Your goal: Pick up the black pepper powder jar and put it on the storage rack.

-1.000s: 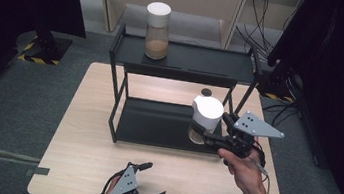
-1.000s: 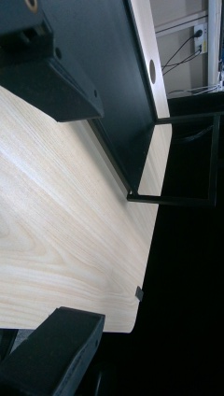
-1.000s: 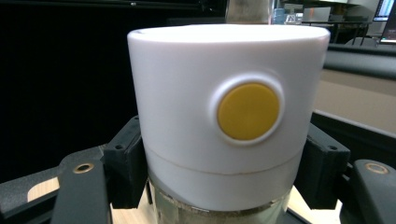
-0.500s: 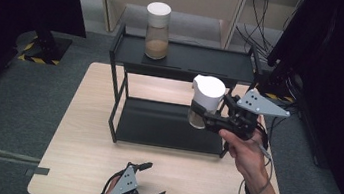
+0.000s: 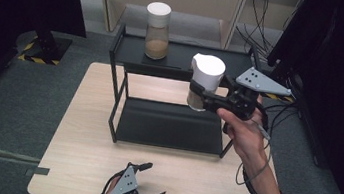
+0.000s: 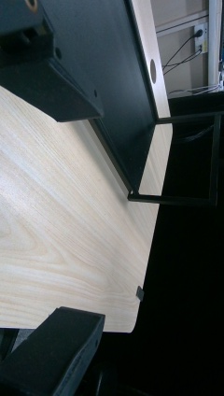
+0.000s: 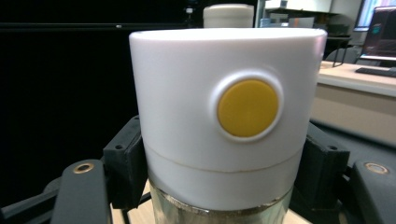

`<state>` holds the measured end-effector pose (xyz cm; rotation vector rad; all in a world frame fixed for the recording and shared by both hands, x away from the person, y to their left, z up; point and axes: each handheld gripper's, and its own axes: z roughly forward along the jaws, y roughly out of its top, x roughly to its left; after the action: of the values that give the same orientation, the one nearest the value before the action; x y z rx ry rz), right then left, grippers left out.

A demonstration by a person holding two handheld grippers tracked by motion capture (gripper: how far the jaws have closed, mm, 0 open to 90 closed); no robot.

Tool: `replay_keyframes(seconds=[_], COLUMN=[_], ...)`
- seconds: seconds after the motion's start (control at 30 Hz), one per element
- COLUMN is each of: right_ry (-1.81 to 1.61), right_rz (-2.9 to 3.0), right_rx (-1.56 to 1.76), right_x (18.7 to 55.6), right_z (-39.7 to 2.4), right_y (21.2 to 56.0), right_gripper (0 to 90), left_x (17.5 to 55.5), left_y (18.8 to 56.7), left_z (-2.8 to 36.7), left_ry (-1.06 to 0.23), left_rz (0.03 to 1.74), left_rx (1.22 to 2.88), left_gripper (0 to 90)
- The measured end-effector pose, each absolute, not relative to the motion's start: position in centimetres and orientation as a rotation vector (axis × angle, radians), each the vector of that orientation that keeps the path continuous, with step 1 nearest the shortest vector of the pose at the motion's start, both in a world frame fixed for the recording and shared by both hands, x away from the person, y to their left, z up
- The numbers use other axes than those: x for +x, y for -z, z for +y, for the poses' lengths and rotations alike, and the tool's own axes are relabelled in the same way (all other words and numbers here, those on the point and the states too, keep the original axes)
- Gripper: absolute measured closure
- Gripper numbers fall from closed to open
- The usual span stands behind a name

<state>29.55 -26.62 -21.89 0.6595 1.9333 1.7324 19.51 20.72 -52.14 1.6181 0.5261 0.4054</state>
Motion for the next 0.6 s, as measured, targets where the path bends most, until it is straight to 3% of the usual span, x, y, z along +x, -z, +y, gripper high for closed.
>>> replay_keyframes(seconds=[0.6], right_ry=[-1.681], right_rz=[1.883], right_rx=[0.715], right_x=[32.1], right_z=[-24.5], right_y=[19.0], right_gripper=[30.9], left_x=[19.5], left_y=[52.1], left_z=[20.7], left_ry=[-0.405], left_rz=[0.525], left_rx=[1.616], left_gripper=[2.6])
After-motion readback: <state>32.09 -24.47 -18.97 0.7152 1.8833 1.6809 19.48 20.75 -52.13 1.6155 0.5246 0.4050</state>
